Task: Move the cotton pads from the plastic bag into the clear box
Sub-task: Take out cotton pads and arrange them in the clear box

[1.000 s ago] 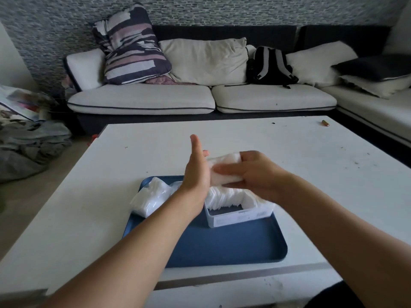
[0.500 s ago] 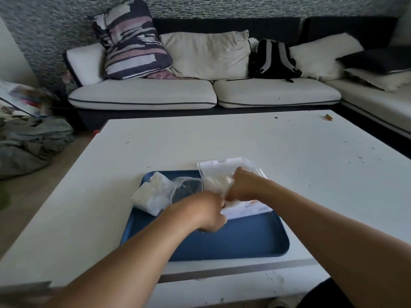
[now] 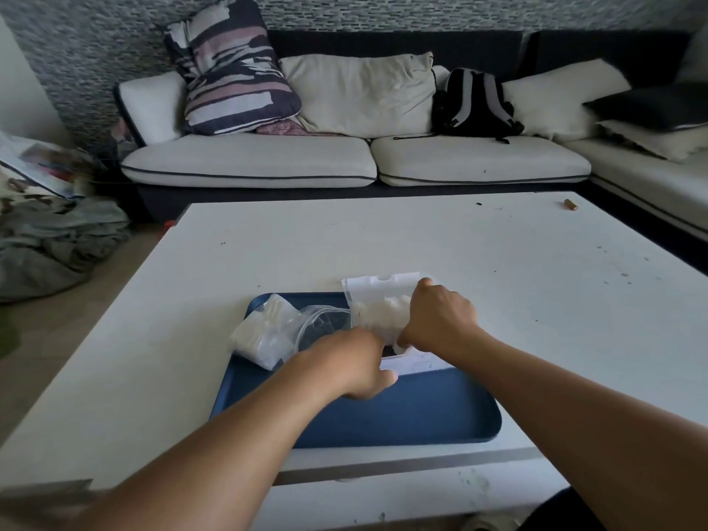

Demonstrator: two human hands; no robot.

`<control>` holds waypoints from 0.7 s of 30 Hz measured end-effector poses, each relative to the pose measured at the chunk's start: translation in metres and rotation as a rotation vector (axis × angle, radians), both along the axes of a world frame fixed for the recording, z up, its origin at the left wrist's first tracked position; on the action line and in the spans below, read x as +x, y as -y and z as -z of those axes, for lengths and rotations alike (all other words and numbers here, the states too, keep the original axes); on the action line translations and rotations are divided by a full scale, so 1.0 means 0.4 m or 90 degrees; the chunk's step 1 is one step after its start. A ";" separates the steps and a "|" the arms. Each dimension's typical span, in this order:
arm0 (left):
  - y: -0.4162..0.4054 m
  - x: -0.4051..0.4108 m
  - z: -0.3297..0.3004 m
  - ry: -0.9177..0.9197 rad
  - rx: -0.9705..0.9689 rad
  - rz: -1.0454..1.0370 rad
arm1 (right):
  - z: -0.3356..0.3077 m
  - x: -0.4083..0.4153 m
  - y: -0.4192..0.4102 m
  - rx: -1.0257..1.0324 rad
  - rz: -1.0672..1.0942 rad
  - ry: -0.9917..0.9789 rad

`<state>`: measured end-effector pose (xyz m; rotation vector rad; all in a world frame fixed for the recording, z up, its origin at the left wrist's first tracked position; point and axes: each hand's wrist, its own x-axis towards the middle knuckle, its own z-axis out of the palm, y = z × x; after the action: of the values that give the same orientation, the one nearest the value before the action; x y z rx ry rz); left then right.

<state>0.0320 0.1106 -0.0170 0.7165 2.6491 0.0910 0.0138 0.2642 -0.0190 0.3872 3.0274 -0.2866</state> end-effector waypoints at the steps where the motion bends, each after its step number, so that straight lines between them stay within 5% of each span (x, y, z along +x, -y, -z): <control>1: 0.000 -0.003 0.004 -0.002 -0.006 -0.004 | -0.002 -0.001 -0.005 0.019 0.001 0.014; 8: 0.000 -0.009 0.018 0.017 0.014 0.014 | 0.010 -0.003 -0.029 0.025 0.027 0.036; 14: 0.002 -0.003 0.001 0.052 0.014 0.022 | -0.095 0.001 -0.021 -0.221 -0.092 -0.081; 18: 0.006 -0.004 -0.003 0.057 0.031 0.024 | -0.095 0.048 0.033 -0.210 -0.166 0.327; 21: 0.009 -0.001 -0.004 0.052 0.028 0.009 | -0.080 0.039 0.034 -0.172 -0.100 0.401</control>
<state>0.0315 0.1072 -0.0153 0.7304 2.5710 0.1718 0.0293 0.2505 0.0128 0.1706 2.3463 -0.4537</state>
